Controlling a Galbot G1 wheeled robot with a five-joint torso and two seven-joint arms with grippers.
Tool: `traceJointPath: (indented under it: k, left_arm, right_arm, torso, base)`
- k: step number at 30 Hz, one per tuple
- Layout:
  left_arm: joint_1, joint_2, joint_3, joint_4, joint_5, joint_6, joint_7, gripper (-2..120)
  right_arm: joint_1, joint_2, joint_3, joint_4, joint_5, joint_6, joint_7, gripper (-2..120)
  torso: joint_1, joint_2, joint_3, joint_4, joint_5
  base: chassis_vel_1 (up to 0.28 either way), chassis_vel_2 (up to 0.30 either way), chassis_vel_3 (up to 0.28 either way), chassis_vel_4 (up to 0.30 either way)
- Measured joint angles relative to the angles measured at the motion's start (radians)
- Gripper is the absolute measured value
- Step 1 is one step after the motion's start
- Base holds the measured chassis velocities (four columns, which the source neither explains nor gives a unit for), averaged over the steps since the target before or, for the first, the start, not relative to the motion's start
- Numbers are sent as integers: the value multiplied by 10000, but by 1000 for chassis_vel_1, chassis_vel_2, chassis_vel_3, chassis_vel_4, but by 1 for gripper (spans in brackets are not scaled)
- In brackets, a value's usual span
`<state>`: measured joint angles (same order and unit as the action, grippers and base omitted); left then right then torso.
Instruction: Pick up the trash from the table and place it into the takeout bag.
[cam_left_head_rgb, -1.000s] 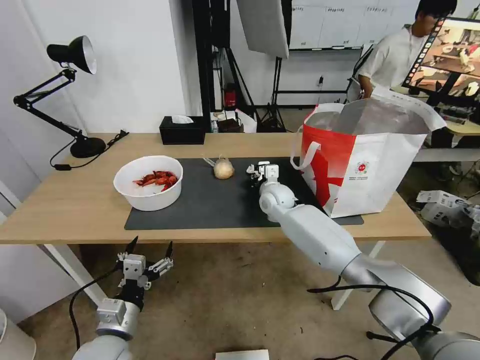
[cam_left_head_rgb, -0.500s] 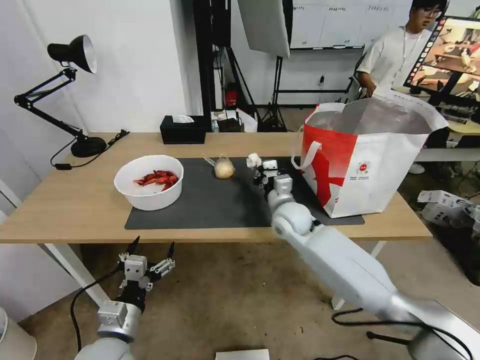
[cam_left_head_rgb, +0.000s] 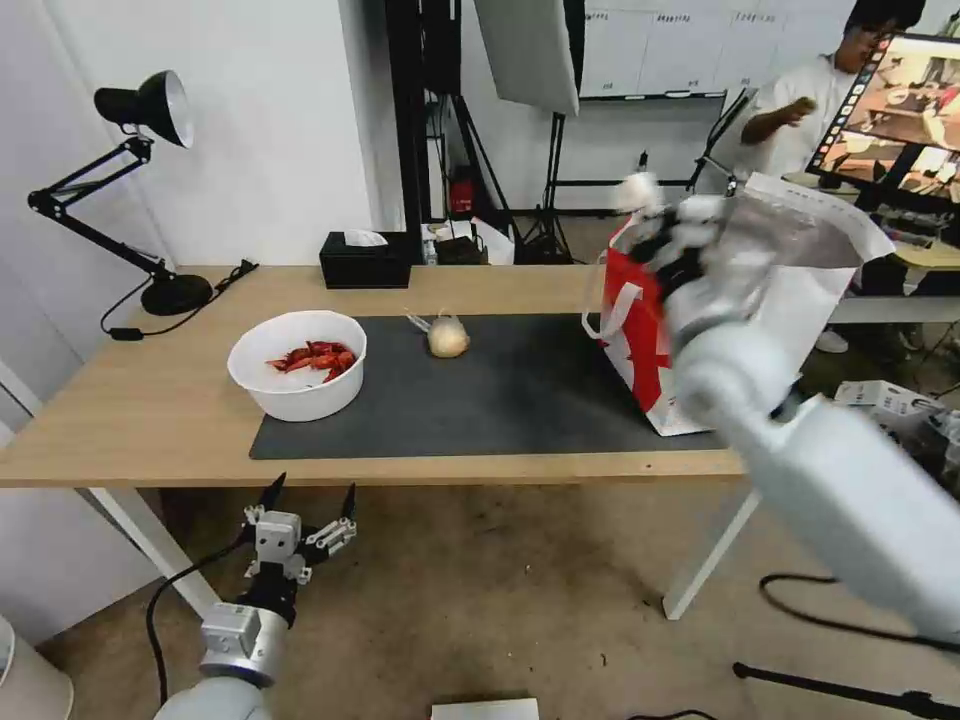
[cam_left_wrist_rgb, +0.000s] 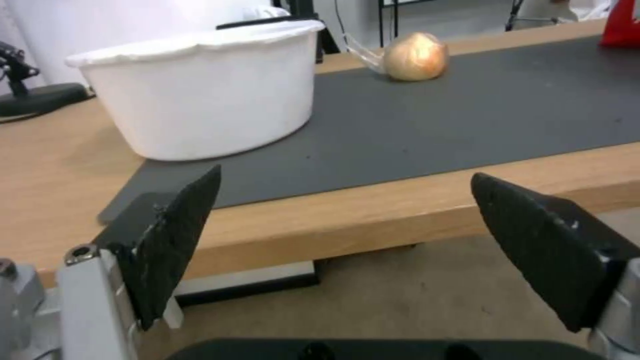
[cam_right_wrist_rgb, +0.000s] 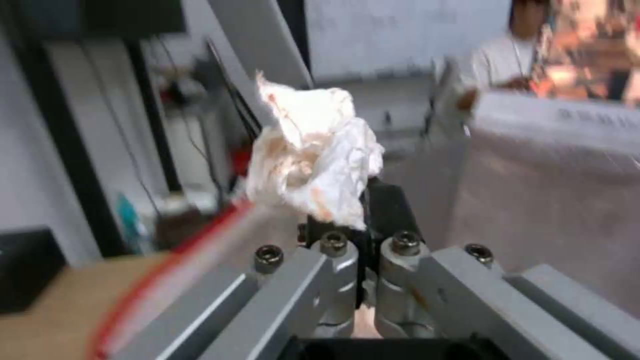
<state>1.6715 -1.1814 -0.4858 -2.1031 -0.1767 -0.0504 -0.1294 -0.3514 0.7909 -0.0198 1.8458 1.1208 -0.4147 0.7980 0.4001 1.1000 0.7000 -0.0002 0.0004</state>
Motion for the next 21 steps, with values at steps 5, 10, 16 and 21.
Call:
traceJointPath:
  k: [5, 10, 16, 21]
  left_arm:
    - [-33, 35, 46, -16, 2, 10, -5, 100]
    - [29, 76, -31, -146, 2, 12, -10, 100]
    - [145, 74, -174, -287, 3, 12, -12, 100]
    - [168, 70, -209, -303, 1, -7, -12, 100]
  right_arm:
    - [646, -207, -81, -411, 1486, -1366, 641, 7]
    - [1122, -302, -284, -457, 1746, -2424, 660, 25]
    - [1402, -368, -466, -438, 1557, -2615, 683, 43]
    - [1363, -444, -444, -304, 1370, -2394, 577, 64]
  torso:
    - [-1, 1, 0, 1, -2]
    - [-1, 0, 0, 3, -4]
    - [-1, 0, 0, 2, -4]
    - [-1, 0, 0, 2, -5]
  base:
    - [0, 0, 0, 0]
    - [0, 0, 0, 0]
    - [0, 0, 0, 0]
    - [0, 0, 0, 0]
